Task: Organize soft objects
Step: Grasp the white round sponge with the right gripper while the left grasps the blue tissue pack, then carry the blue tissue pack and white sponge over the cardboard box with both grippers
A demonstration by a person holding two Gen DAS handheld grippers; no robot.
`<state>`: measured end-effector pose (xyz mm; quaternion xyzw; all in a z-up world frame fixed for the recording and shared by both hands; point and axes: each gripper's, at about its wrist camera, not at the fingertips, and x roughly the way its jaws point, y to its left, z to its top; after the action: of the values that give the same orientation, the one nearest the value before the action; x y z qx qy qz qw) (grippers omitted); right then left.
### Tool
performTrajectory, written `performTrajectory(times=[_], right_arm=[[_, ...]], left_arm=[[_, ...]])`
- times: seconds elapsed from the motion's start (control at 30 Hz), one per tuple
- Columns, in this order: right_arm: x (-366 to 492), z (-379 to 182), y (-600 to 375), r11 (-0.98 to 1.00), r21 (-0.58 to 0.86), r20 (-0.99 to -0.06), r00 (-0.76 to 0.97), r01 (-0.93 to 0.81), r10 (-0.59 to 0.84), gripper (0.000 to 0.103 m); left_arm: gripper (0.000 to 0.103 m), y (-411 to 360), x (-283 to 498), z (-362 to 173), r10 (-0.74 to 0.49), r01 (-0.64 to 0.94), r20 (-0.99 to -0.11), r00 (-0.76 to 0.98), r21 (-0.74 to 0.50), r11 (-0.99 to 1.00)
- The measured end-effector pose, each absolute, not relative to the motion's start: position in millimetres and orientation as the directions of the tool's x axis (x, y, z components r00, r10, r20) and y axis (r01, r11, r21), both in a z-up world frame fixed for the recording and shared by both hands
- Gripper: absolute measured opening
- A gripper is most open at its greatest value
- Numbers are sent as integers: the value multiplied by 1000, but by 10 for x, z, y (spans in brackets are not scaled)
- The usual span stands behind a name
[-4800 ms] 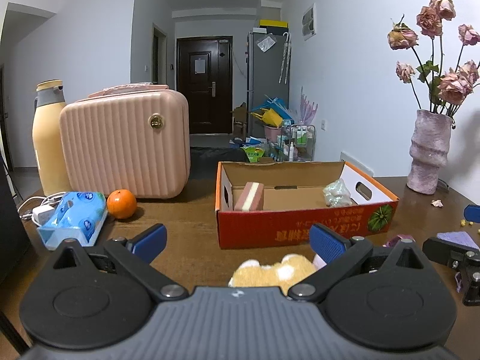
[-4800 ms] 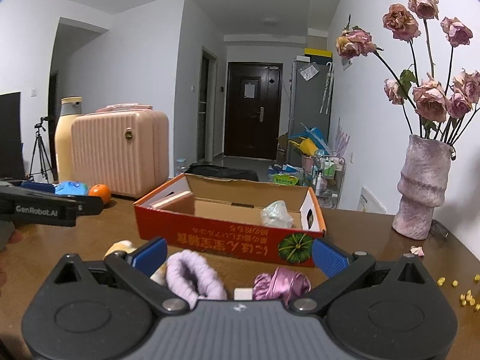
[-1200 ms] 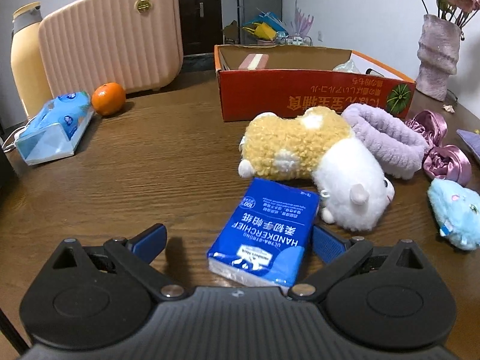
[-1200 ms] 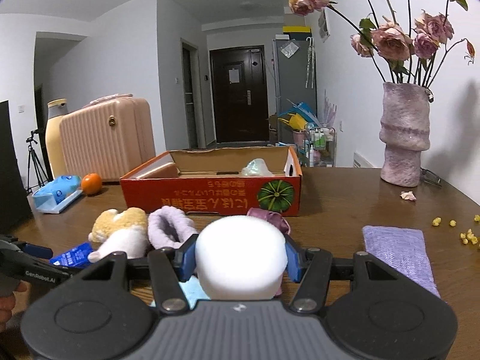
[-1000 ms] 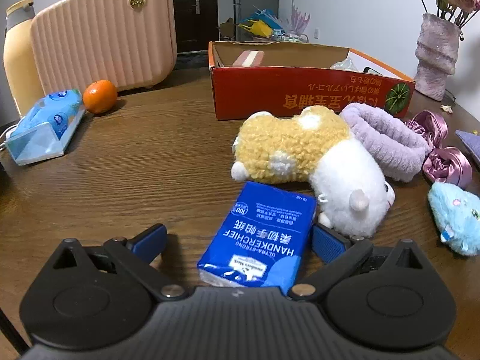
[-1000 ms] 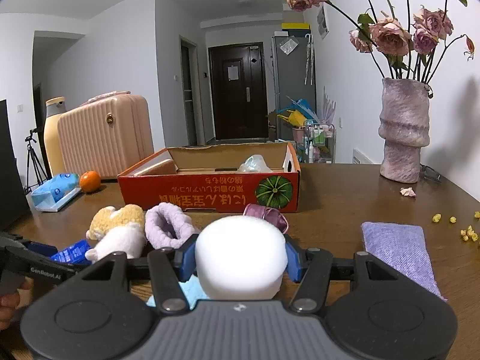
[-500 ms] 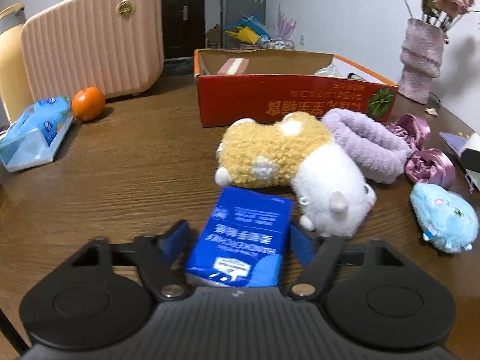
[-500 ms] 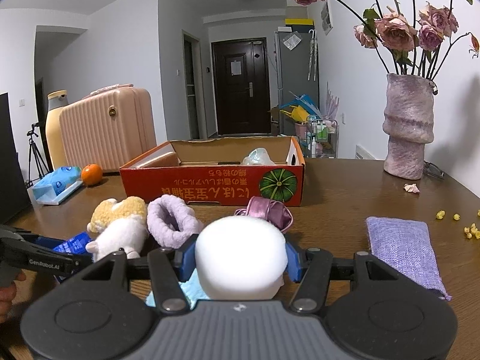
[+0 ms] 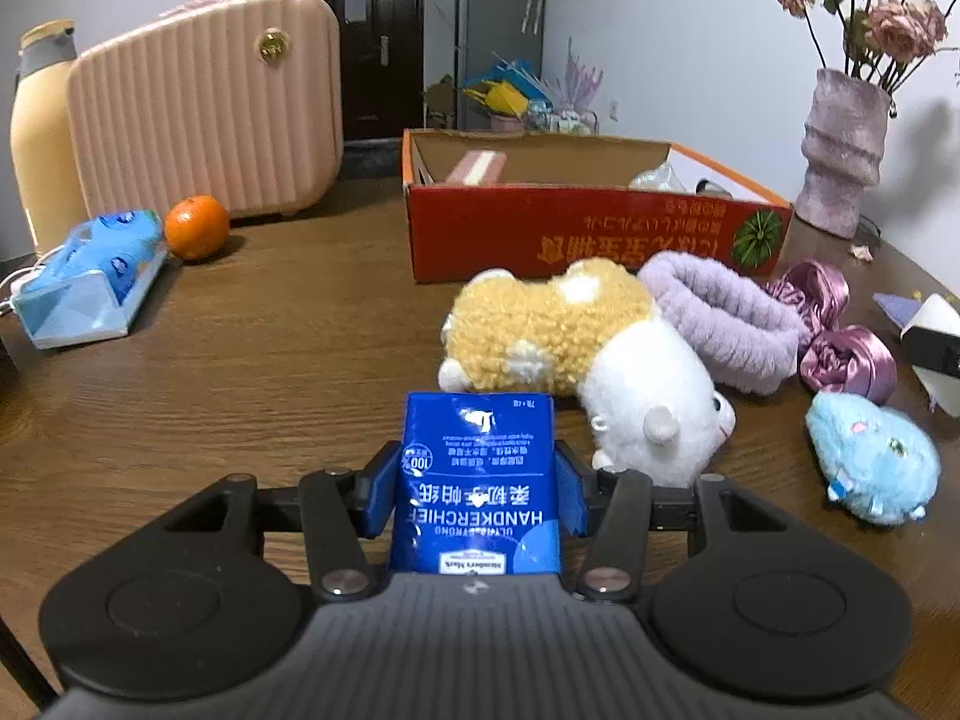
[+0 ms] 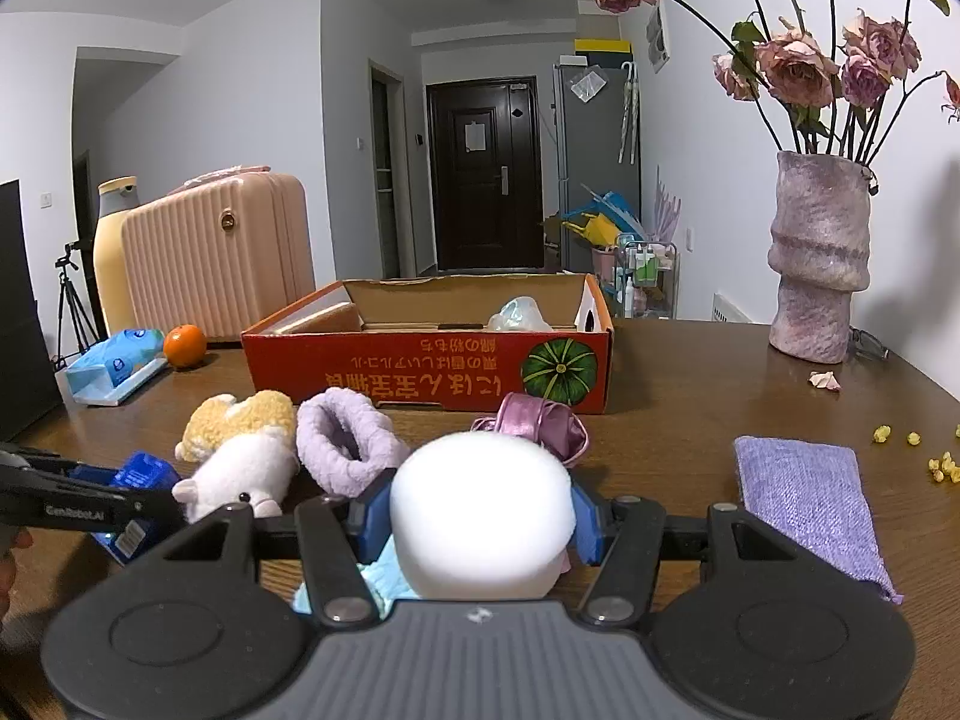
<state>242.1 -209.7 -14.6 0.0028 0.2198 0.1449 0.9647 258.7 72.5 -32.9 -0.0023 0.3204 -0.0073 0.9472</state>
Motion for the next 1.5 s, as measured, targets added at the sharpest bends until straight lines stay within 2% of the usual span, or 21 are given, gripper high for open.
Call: performTrajectory(times=[0.53, 0.87, 1.5], right_arm=[[2351, -87, -2092, 958, 69, -376, 882, -280, 285, 56], [2303, -2, -2099, 960, 83, -339, 898, -269, 281, 56], [2558, 360, -1836, 952, 91, -254, 918, -291, 305, 56]], left_arm=[[52, 788, 2281, 6, 16, -54, -481, 877, -64, 996], [52, 737, 2217, 149, 17, -56, -440, 898, -77, 995], [52, 599, 2564, 567, -17, -30, -348, 937, -128, 991]])
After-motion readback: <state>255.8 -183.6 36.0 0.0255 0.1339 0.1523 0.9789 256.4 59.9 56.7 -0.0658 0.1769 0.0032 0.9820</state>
